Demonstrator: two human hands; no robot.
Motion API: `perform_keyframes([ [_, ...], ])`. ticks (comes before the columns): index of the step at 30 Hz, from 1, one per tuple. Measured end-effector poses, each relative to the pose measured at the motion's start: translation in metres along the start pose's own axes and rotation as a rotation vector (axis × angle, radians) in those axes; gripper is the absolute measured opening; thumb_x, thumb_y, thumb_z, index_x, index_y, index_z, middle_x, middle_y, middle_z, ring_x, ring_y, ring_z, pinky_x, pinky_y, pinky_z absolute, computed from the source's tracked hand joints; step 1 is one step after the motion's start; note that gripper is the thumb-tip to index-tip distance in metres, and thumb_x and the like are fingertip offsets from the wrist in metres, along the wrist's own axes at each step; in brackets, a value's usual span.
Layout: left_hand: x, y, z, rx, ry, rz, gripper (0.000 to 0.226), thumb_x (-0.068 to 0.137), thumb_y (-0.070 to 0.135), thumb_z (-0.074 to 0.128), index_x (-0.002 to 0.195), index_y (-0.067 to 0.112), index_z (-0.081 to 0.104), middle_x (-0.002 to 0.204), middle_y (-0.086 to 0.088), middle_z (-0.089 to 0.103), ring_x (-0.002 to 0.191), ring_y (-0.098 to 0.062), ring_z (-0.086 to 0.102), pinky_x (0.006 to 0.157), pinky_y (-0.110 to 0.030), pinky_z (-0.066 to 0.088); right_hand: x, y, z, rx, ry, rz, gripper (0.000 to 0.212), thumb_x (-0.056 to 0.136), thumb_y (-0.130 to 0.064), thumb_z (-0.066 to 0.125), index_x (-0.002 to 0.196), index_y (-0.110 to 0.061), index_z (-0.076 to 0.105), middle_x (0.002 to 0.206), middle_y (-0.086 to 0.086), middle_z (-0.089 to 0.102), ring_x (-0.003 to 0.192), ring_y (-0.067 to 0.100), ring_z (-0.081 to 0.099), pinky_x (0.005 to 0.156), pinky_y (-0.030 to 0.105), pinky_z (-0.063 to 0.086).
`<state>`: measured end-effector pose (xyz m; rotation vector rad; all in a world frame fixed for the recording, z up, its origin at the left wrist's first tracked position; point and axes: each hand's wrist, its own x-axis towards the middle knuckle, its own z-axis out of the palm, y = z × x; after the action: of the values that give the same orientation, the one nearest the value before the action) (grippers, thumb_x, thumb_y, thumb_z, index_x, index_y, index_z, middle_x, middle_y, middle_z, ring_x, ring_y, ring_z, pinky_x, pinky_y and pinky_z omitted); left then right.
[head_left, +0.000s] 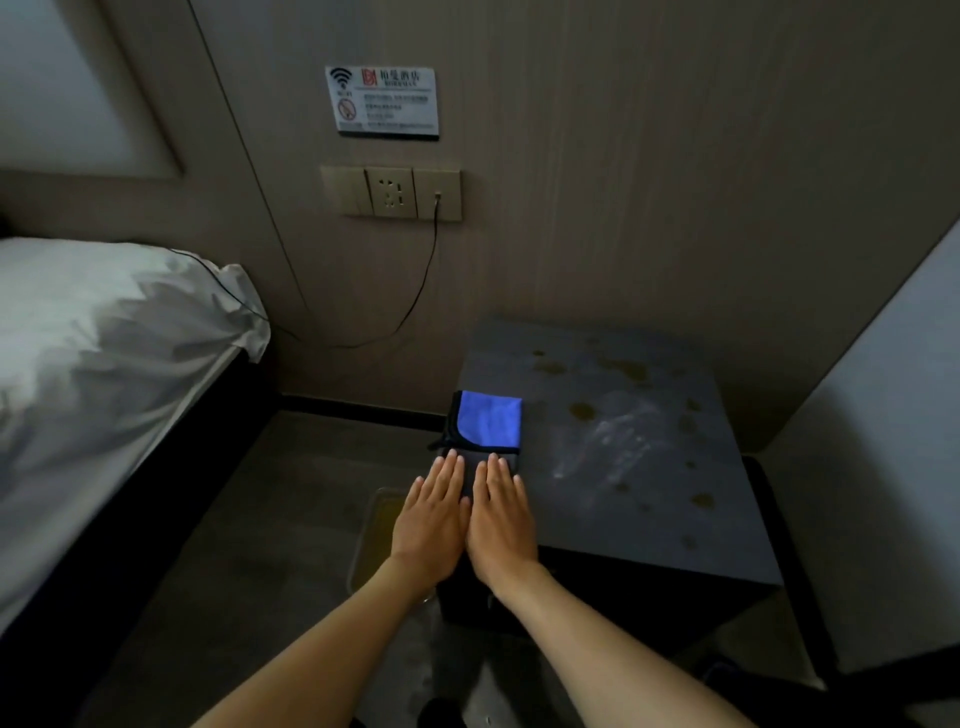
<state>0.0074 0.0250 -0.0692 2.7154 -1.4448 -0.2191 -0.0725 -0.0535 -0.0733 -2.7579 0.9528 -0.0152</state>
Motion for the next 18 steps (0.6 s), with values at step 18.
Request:
perform_keyframes([
  [18,0.009,0.065,0.009,0.157,-0.038,0.081,0.058,0.103,0.037,0.000,0.154,0.013,-0.018,0.162,-0.004,-0.023,0.148,-0.019,-0.023,0.123,-0.040,-0.005,-0.021,0.063,-0.011,0.035,0.017,-0.001,0.057,0.107,-0.029,0.014,0.156,-0.004,0.003,0.165,0.013,-0.002,0.153,0.023,-0.006,0.124,0.038,-0.004],
])
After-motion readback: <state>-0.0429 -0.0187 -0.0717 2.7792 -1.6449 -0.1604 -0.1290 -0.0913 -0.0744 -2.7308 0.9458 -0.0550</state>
